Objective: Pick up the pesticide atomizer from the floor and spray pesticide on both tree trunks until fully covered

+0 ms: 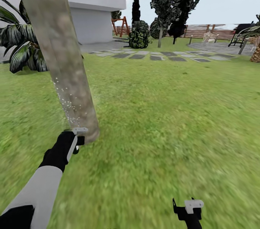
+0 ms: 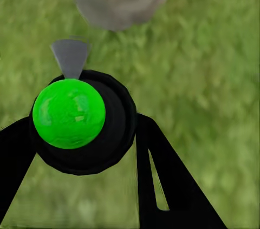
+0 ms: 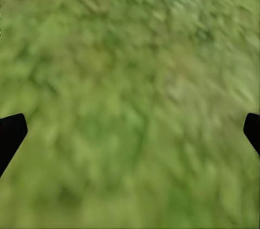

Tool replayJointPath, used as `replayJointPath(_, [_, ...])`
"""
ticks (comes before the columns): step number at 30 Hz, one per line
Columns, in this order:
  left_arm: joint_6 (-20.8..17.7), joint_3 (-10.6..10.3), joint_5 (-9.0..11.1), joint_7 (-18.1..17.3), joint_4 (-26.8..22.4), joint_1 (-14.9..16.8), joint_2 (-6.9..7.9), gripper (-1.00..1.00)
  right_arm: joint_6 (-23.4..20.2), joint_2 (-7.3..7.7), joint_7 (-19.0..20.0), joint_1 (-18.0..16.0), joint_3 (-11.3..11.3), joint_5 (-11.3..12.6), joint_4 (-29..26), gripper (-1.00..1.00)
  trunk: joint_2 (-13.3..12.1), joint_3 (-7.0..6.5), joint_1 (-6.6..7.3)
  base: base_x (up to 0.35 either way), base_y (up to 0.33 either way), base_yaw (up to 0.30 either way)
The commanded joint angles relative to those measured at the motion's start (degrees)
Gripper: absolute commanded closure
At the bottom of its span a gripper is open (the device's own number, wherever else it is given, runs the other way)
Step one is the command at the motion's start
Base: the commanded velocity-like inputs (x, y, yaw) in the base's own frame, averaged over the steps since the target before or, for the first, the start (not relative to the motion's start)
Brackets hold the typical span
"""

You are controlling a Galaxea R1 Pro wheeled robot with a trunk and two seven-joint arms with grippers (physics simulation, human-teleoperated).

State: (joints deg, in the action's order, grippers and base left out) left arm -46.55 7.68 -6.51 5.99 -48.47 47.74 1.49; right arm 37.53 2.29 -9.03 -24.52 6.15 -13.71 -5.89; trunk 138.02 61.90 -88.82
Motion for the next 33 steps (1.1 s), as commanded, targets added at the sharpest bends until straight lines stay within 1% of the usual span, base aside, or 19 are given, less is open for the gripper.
replayJointPath(1, [1.1,1.2,0.1,0.0,0.8,0.0,0.00,1.00,0.0,0.00,0.0,0.0,0.0,0.0,0.0,-1.00,0.0,0.00,0.00,0.000,-0.270,0.275])
replayJointPath(3, [2.1,2.7,0.0,0.0,1.4,0.0,0.01,1.00,0.0,0.00,0.0,0.0,0.0,0.0,0.0,-1.00,0.0,0.00,0.00,0.000,-0.270,0.277])
replayJointPath(5, [2.4,3.2,0.0,0.0,1.6,0.0,-0.04,1.00,0.0,0.00,0.0,0.0,0.0,0.0,0.0,-1.00,0.0,0.00,0.00,0.000,-0.270,0.277])
replayJointPath(11, [2.5,3.3,-0.2,0.1,1.6,0.0,-0.08,1.00,0.0,0.00,0.0,0.0,0.0,0.0,0.0,-1.00,0.0,0.00,0.00,0.013,-0.270,0.235])
replayJointPath(21, [2.5,3.3,-0.4,0.2,1.6,0.1,-0.03,1.00,0.0,0.00,0.0,0.0,0.0,0.0,0.0,-1.00,0.0,0.00,0.00,0.095,-0.270,0.013])
replayJointPath(23, [2.5,3.3,-0.4,1.3,1.7,0.0,0.12,1.00,0.0,0.00,0.0,0.0,0.0,0.0,0.0,-1.00,0.0,0.00,0.00,0.128,-0.270,0.062])
replayJointPath(24, [2.6,3.3,-0.4,2.7,1.8,-0.1,0.14,1.00,0.0,0.00,0.0,0.0,0.0,0.0,0.0,-1.00,0.0,0.00,0.00,0.130,-0.270,0.197])
replayJointPath(25, [2.9,3.3,-0.3,3.4,1.8,-0.6,0.12,1.00,0.0,0.00,0.0,0.0,0.0,0.0,0.0,-1.00,0.0,0.00,0.00,0.131,-0.270,0.237])
replayJointPath(27, [6.7,3.2,-0.4,4.4,1.8,-1.5,0.01,1.00,0.0,0.00,0.0,0.0,0.0,0.0,0.0,-1.00,0.0,0.00,0.00,0.145,-0.265,0.263])
replayJointPath(29, [9.4,3.2,-0.2,6.0,2.1,-1.9,-0.12,1.00,0.0,0.00,0.0,0.0,0.0,0.0,0.0,-1.00,0.0,0.00,0.00,0.158,-0.257,0.275])
replayJointPath(33, [10.7,3.3,0.2,6.7,3.3,-3.5,-0.45,1.00,0.0,0.00,0.0,0.0,0.0,0.0,0.0,-1.00,0.0,0.00,0.00,0.192,-0.231,0.278])
